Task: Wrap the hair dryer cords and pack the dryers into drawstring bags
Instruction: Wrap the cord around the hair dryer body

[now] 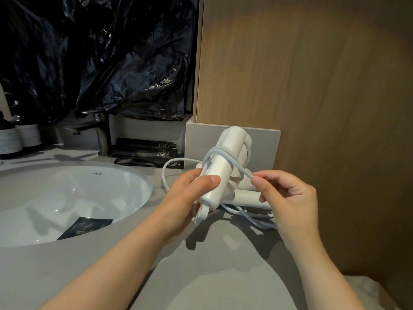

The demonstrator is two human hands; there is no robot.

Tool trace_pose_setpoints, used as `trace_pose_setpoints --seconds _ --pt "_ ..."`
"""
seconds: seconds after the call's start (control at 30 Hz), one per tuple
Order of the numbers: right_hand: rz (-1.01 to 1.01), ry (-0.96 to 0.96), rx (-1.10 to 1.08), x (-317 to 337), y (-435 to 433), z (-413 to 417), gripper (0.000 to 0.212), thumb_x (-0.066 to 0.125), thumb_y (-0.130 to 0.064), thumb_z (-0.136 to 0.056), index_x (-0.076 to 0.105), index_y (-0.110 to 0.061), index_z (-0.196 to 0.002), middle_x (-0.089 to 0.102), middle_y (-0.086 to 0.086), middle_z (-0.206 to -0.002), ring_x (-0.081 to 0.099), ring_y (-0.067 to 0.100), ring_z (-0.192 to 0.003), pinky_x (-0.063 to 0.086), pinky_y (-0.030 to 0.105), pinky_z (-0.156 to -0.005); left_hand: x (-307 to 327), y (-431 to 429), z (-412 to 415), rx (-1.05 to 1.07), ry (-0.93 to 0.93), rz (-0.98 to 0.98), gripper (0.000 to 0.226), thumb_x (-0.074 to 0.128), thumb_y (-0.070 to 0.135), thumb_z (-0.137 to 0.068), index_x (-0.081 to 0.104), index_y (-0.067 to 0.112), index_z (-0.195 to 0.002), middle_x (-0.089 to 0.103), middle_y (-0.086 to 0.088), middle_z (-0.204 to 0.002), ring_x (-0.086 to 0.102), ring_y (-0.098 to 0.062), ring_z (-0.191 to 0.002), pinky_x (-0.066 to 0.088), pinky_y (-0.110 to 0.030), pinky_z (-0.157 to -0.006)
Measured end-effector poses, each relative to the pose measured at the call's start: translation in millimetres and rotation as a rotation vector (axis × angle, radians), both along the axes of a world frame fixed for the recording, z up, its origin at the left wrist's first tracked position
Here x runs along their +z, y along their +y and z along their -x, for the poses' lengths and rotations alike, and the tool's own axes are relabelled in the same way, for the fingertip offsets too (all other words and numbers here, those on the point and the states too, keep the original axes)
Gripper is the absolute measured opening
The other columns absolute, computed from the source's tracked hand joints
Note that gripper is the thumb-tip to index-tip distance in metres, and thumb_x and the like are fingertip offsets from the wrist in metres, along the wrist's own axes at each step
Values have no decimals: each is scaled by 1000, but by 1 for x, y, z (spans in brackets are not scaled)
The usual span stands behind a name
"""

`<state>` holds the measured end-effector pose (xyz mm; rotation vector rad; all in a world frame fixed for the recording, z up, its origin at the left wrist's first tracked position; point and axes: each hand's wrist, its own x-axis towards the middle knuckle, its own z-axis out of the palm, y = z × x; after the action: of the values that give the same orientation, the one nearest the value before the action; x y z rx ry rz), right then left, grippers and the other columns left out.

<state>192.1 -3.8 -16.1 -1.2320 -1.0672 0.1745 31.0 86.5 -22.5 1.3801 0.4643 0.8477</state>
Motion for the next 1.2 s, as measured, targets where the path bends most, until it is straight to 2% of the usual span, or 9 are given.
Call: trace_pose_setpoints --seconds 0.13,0.27,0.33,0.43,0.63,0.73,0.87,1.03,1.2 --pt "21 -6 -4 -2 2 0 12 67 -20 -85 73 -28 -78 69 -11 -73 58 7 -67 50 13 -57 0 0 2 -44 3 -62 71 66 46 -53 60 22 -119 74 9 -92 69 -5 -83 56 -21 -70" --pt "45 -6 28 -3 4 2 16 65 -17 -86 72 -24 -74 68 -9 -69 60 7 -64 50 11 -57 -1 -2 1 -116 9 -105 64 63 45 -62 62 19 -121 71 -2 -105 66 -15 -96 51 -33 -87" --pt "74 45 21 -2 5 1 10 68 -30 -79 72 -22 -75 69 -7 -69 63 10 -64 51 12 -56 -2 -3 0 -134 -7 -94 61 63 43 -64 62 18 -121 70 -8 -109 66 -19 -100 50 -40 -95" --pt "130 79 -20 -3 6 -5 38 65 -50 -61 70 -18 -80 71 -6 -70 66 10 -60 53 15 -53 -1 -3 1 -138 11 -110 67 62 42 -65 60 15 -126 64 -17 -123 61 -33 -114 42 -51 -104" --pt "222 86 35 -2 8 -5 45 61 -52 -61 68 -24 -96 73 -12 -85 72 7 -71 56 19 -63 -2 0 1 -151 2 -75 63 62 45 -62 62 24 -122 63 -14 -124 58 -34 -118 40 -56 -104" --pt "199 65 11 -1 6 -5 39 63 -51 -61 69 -26 -90 72 -14 -74 71 6 -69 53 12 -59 -1 3 2 -160 29 -123 70 59 46 -65 54 25 -131 62 -10 -127 61 -28 -113 44 -47 -98" --pt "169 95 -12 -3 7 -4 35 66 -48 -59 70 -26 -86 71 -14 -80 70 1 -69 52 9 -55 0 3 3 -171 134 -203 74 62 45 -65 50 23 -135 63 -7 -127 62 -22 -114 49 -37 -94" --pt "165 52 -59 -5 7 -1 37 69 -49 -55 70 -29 -87 72 -14 -85 70 3 -73 54 11 -58 -1 -4 2 -84 271 -268 76 73 58 -56 57 25 -123 69 1 -110 68 -15 -97 52 -25 -74" --pt "169 44 40 -2 1 -1 46 69 -41 -63 70 -30 -107 73 -15 -95 63 9 -55 52 18 -50 2 -2 2 24 115 -225 55 70 52 -64 66 12 -103 69 -2 -80 64 -16 -69 48 -26 -58"
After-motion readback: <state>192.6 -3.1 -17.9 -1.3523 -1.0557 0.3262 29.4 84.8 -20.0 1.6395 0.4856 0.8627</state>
